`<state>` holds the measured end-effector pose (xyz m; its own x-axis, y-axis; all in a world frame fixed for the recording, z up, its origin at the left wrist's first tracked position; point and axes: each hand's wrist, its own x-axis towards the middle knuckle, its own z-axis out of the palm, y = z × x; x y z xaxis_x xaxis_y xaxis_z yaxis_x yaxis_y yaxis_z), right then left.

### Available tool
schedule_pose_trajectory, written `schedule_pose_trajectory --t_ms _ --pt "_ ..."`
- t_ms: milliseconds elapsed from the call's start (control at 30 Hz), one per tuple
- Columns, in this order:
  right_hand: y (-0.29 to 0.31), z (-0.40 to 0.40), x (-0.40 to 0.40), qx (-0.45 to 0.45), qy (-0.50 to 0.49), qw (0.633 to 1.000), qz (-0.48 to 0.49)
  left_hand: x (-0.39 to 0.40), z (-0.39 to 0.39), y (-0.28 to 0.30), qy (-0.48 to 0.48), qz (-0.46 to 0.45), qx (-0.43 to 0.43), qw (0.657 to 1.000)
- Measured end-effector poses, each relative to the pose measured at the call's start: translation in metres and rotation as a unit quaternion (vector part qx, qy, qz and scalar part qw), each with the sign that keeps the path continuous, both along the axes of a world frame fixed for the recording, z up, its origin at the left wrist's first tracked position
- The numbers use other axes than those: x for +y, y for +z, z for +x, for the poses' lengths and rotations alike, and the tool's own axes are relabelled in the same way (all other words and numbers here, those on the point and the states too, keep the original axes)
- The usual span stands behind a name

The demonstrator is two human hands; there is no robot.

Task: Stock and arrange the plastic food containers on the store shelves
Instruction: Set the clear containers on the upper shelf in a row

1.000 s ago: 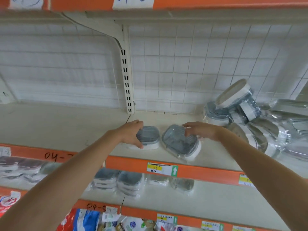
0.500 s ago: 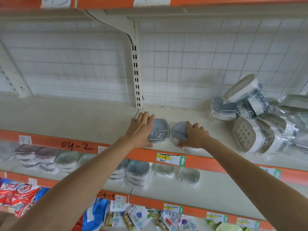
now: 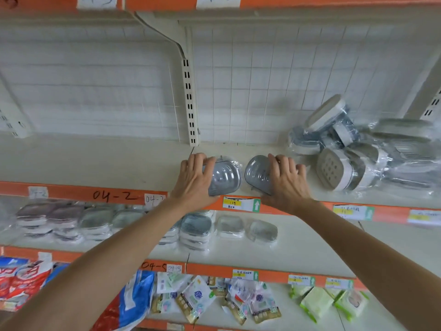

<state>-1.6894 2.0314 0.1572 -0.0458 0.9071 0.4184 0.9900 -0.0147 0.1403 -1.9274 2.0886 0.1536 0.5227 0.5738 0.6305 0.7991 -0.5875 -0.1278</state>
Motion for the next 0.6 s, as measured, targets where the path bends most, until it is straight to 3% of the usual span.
schedule_pose_trajectory --t_ms 267,433,600 --pt "-0.044 0.009 -0.063 0.004 -0.002 1.000 -0.025 -0.029 0.005 -0.036 -0.099 0.018 0.058 0.993" --pt "-0.082 0.018 -0.089 -0.043 0.002 0.998 -0.050 -0.053 0.005 -0.094 -0.115 -0.043 0.103 0.987" --pt "-0.127 0.019 -0.099 -0.020 0.017 0.995 -0.093 -0.063 0.006 -0.135 -0.094 -0.142 0.160 0.972"
